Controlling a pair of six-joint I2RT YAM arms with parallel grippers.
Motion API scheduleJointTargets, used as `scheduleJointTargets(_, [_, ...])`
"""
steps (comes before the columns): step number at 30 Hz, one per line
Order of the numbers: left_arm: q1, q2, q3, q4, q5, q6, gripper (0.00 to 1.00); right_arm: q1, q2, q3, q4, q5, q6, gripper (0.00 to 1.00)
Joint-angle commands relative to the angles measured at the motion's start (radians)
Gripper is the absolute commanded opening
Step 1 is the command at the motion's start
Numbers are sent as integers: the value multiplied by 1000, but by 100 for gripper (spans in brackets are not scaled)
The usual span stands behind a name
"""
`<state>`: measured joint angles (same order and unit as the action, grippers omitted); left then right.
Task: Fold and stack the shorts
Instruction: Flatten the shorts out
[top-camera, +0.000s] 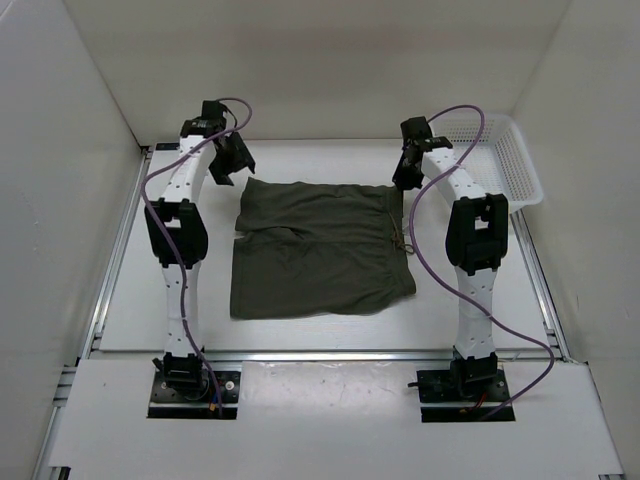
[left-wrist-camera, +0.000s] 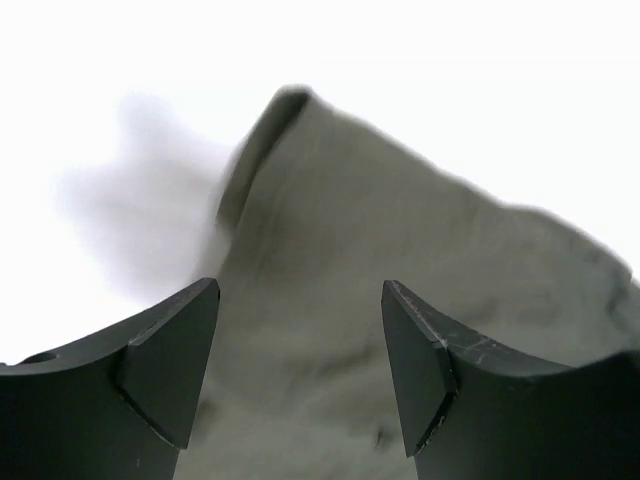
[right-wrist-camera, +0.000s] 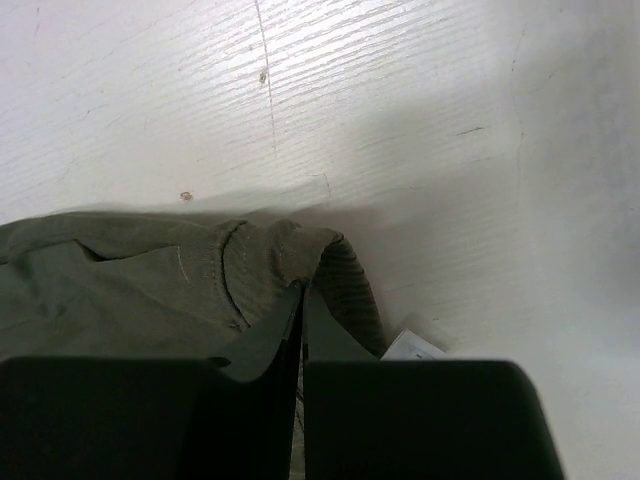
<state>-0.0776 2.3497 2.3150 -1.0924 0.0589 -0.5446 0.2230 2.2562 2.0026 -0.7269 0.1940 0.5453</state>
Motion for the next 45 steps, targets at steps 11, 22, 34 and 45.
scheduleJointTargets(11, [-24,281,247,54,4,-8,70,-5,34,58,0,-36,-25,0])
scheduleJointTargets(22, [-14,281,286,152,75,2,10,-5,74,107,-9,-15,-35,0])
scheduleJointTargets(34, [81,301,414,238,44,-46,10,-14,179,270,1,56,-34,0])
scheduleJointTargets(45, [91,166,301,261,47,-34,100,-4,57,253,89,-79,-54,69])
